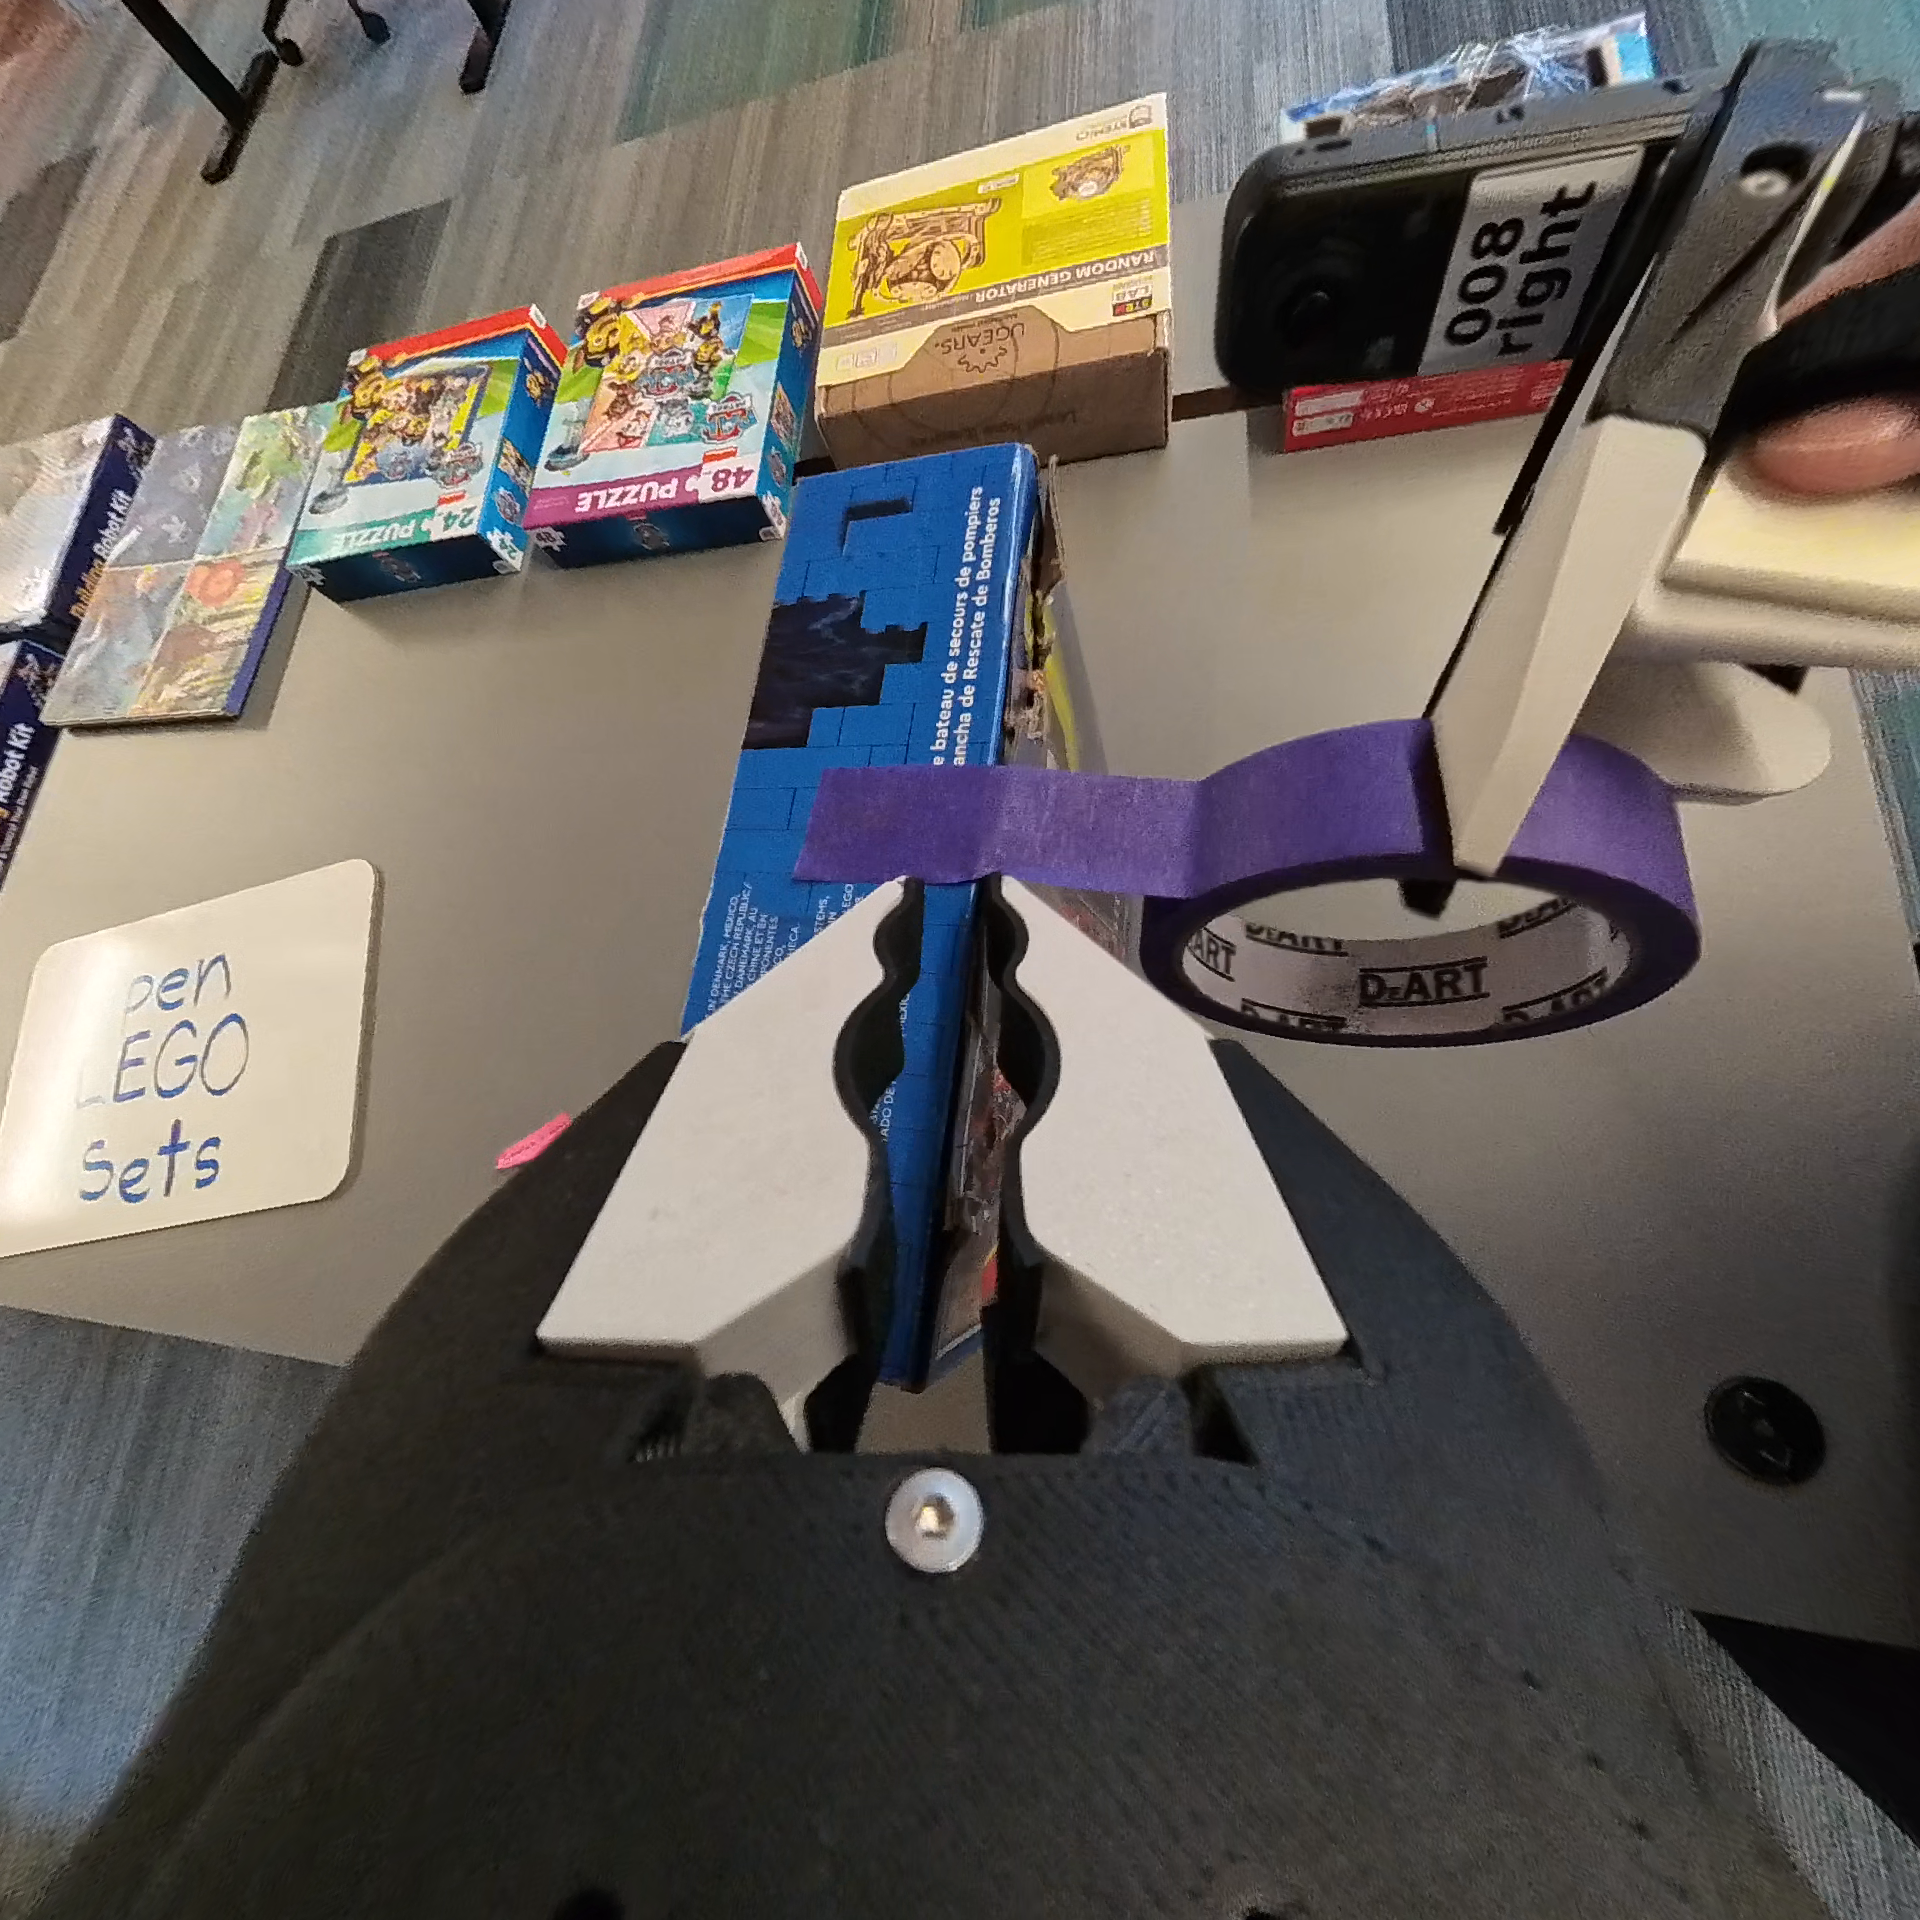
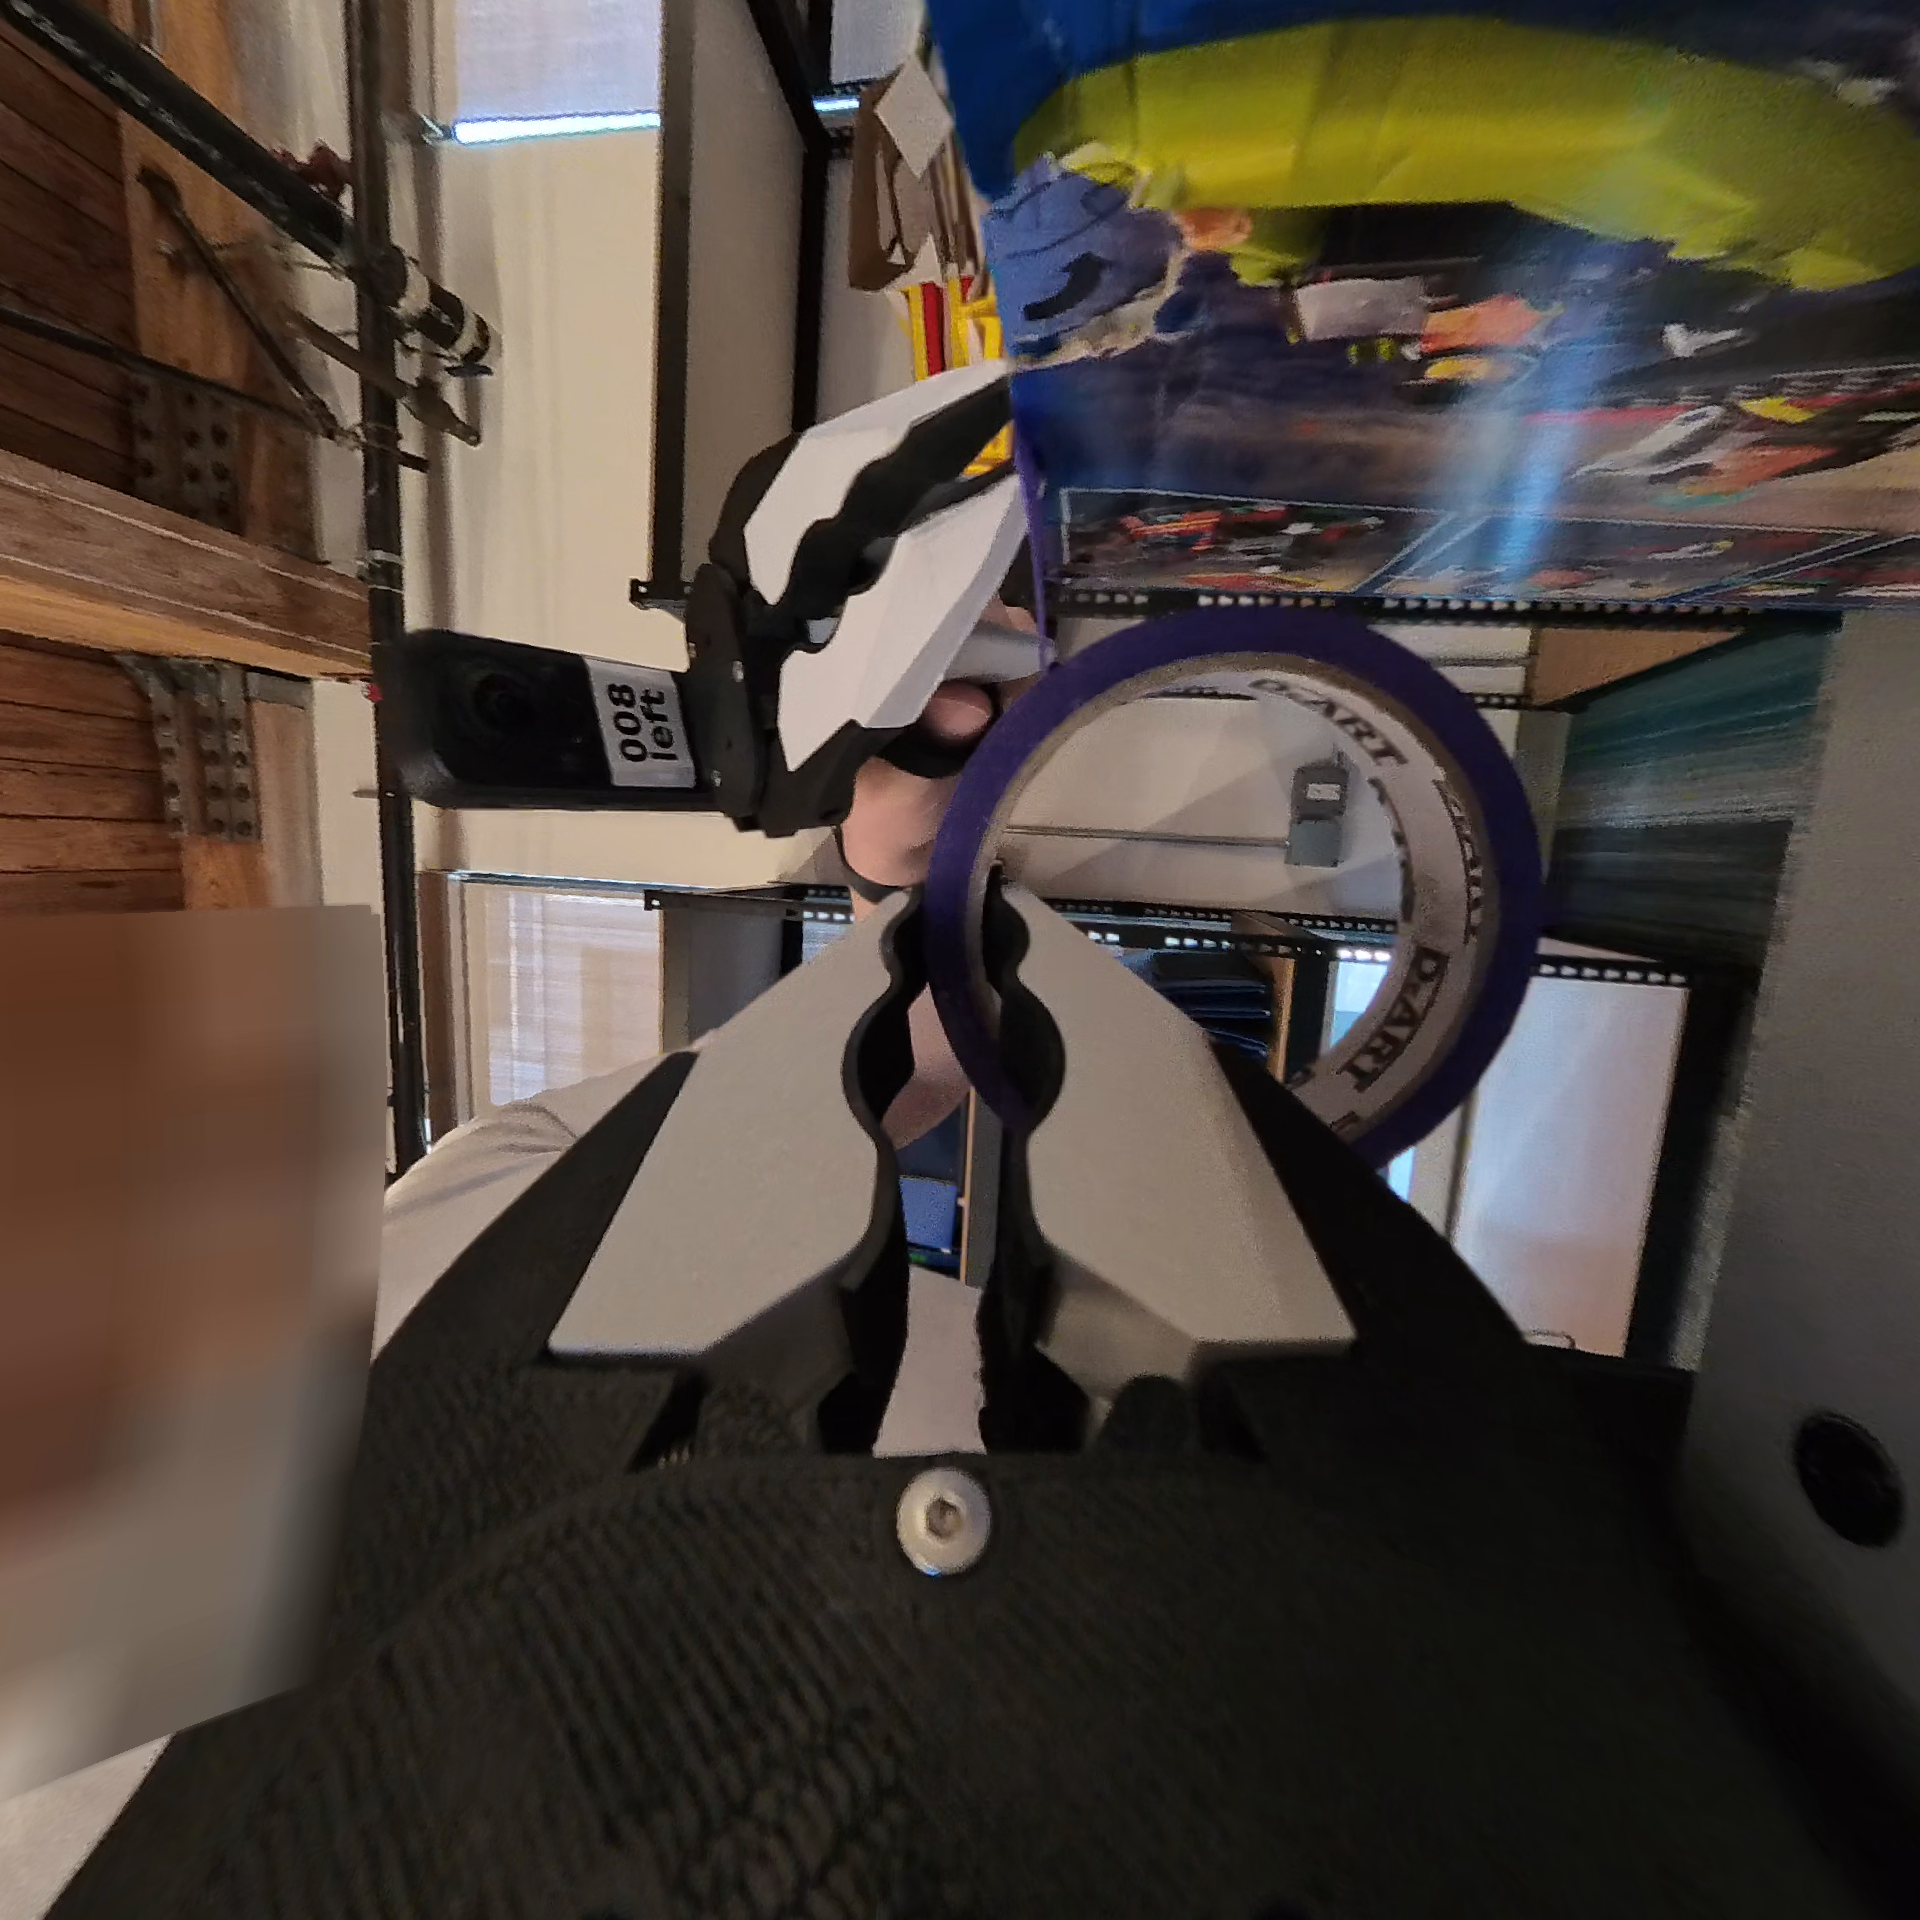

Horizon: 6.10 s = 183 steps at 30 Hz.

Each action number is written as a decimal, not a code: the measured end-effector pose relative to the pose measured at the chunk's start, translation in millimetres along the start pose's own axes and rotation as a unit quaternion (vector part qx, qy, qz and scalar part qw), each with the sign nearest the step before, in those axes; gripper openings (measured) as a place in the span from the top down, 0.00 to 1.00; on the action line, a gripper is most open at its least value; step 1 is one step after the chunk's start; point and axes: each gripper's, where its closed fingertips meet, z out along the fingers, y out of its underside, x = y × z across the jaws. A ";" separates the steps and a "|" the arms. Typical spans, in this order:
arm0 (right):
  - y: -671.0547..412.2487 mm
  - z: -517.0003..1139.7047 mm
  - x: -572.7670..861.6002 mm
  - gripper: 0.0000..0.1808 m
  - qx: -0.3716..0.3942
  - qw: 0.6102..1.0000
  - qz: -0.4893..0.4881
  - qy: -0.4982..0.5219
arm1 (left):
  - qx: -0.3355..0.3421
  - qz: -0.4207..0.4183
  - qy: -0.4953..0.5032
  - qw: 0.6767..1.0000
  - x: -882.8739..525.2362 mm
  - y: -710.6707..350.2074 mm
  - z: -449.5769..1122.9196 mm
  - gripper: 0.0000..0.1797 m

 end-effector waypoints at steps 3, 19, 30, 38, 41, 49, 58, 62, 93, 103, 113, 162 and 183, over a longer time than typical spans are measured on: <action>1.0 -1.1 2.0 0.96 0.001 1.000 -0.004 0.008 | 0.004 -0.018 0.020 1.000 2.5 -1.4 -2.1 0.94; 0.9 0.7 -2.3 0.96 -0.003 1.000 -0.004 0.004 | 0.020 0.096 -0.034 0.995 5.4 6.3 -13.2 0.78; 2.2 2.4 -2.0 0.96 0.009 1.000 0.003 0.007 | 0.048 0.117 -0.072 0.989 -2.9 9.1 -3.1 0.92; 4.4 5.5 2.2 0.95 0.021 1.000 -0.006 0.014 | 0.037 0.098 -0.070 0.992 -3.0 9.3 -2.7 0.92; 3.9 3.5 1.6 0.95 0.024 1.000 -0.007 0.016 | 0.038 0.094 -0.068 0.993 -2.4 9.1 -2.6 0.92; 2.6 -0.7 17.6 0.95 0.025 0.999 -0.011 0.027 | 0.034 0.074 -0.055 0.995 -2.0 8.0 -2.0 0.92; 5.2 1.6 10.1 0.95 0.019 0.998 -0.044 0.028 | 0.031 0.061 -0.060 0.996 -2.2 6.1 -0.3 0.90; 6.9 1.0 12.7 0.96 0.018 0.999 -0.035 0.025 | 0.032 0.051 -0.069 0.996 -2.0 4.4 1.5 0.86; -7.3 0.5 47.3 0.94 0.024 0.998 -0.052 0.031 | 0.030 0.031 -0.051 0.998 -5.7 2.9 5.1 0.87; -7.7 -4.2 53.5 0.88 0.020 0.998 -0.041 0.034 | 0.032 0.035 -0.048 0.998 -5.1 2.8 4.9 0.87; -18.8 -63.0 7.0 0.86 0.018 0.910 -0.359 0.204 | 0.037 0.052 -0.055 0.996 -4.6 2.9 4.8 0.88; -90.6 18.5 -10.6 1.00 -0.221 0.843 -0.409 0.270 | 0.054 0.071 -0.049 0.995 -3.5 0.6 4.2 0.92; -116.6 21.0 13.2 1.00 -0.196 0.901 -0.210 0.325 | 0.055 0.075 -0.040 0.995 -3.3 0.4 4.2 0.93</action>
